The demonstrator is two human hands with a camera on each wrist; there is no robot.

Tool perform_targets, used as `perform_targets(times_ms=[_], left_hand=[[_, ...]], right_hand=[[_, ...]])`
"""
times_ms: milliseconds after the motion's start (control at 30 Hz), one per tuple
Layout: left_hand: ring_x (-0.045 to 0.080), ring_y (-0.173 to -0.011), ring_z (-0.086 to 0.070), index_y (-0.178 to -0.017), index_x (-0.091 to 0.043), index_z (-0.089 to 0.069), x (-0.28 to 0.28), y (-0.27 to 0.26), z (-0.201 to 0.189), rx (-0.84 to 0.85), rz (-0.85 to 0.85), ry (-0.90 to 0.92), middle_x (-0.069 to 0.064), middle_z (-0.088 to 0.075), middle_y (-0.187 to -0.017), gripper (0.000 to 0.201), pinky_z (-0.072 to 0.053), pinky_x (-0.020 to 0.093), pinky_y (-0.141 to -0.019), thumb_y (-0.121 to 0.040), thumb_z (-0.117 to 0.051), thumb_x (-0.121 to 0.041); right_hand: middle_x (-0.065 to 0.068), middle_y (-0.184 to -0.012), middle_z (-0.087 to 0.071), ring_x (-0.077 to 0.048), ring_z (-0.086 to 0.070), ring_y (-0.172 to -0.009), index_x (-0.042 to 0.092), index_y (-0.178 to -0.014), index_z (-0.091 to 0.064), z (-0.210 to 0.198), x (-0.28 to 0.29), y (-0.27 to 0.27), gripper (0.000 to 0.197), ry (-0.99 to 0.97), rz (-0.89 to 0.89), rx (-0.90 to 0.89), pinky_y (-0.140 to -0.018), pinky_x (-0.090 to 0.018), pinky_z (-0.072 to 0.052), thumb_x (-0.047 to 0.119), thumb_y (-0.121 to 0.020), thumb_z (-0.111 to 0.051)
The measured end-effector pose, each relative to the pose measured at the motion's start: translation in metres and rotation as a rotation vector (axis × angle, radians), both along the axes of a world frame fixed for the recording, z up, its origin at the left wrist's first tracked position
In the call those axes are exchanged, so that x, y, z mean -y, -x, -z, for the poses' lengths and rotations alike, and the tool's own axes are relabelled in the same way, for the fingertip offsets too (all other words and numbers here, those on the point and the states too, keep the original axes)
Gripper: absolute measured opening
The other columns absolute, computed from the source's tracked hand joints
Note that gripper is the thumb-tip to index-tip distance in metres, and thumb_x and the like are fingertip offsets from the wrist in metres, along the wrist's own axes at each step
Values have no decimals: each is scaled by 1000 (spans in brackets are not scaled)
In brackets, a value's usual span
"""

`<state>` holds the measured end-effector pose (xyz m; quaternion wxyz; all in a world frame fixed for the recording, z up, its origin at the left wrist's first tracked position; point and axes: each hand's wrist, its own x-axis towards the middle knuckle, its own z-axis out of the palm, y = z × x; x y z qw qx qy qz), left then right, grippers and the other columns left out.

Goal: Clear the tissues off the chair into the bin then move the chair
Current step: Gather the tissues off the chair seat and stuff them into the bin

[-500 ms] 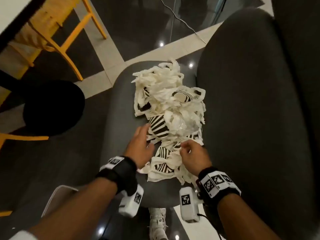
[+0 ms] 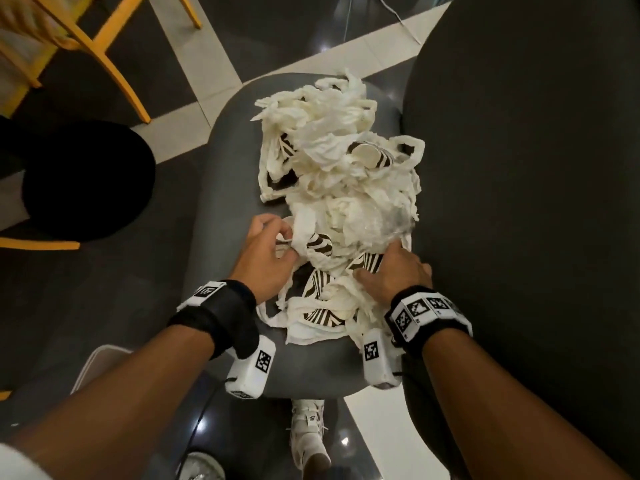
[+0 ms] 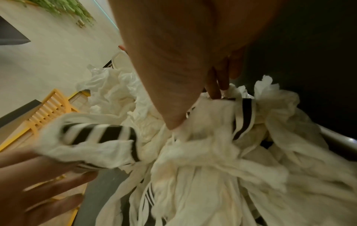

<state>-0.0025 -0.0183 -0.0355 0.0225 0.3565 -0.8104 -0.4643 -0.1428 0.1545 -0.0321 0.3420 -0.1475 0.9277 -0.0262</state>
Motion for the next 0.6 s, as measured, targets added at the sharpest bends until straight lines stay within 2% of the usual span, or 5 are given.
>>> perform_targets(times_ms=[100, 200, 300, 433, 600], left_hand=[[12, -121, -47, -86, -22, -57, 9, -25, -12, -66, 21, -13, -4, -42, -129, 18, -51, 40, -100, -84, -70, -10], [18, -124, -46, -85, -25, -62, 20, -45, -17, -67, 7, 97, -4, -47, -127, 17, -40, 30, -103, -84, -72, -12], [20, -109, -50, -88, -20, -69, 27, -58, -27, -83, -12, 170, -2, -57, -109, 8, -32, 22, -91, -85, -74, -15], [16, -96, -52, -89, -17, -71, 31, -82, -35, -121, -5, 128, -3, -55, -99, 6, -40, 26, -83, -85, -75, -17], [14, -105, -51, -86, -18, -70, 34, -120, -41, -127, -9, 112, -10, -56, -103, 7, -41, 28, -93, -84, -76, -19]], right_hand=[[-11, -140, -55, -35, -46, -132, 13, -147, -31, -2, 8, 1, 102, -65, -1, -22, -111, -49, -31, 69, -70, -68], [-14, -137, -55, -37, -43, -131, 14, -143, -37, -15, 16, -2, 85, -67, 16, -103, -113, -50, -31, 56, -78, -71], [-17, -130, -58, -38, -44, -128, 16, -140, -37, -36, 22, -9, 69, -33, 42, -157, -111, -47, -30, 44, -84, -68], [-16, -114, -62, -38, -49, -118, 14, -126, -42, -68, 31, -27, 54, 39, 22, -267, -109, -48, -33, 35, -84, -68], [1, -96, -69, -28, -63, -99, 26, -109, -43, -95, 41, -66, 37, 155, -112, -400, -98, -47, -36, 36, -80, -64]])
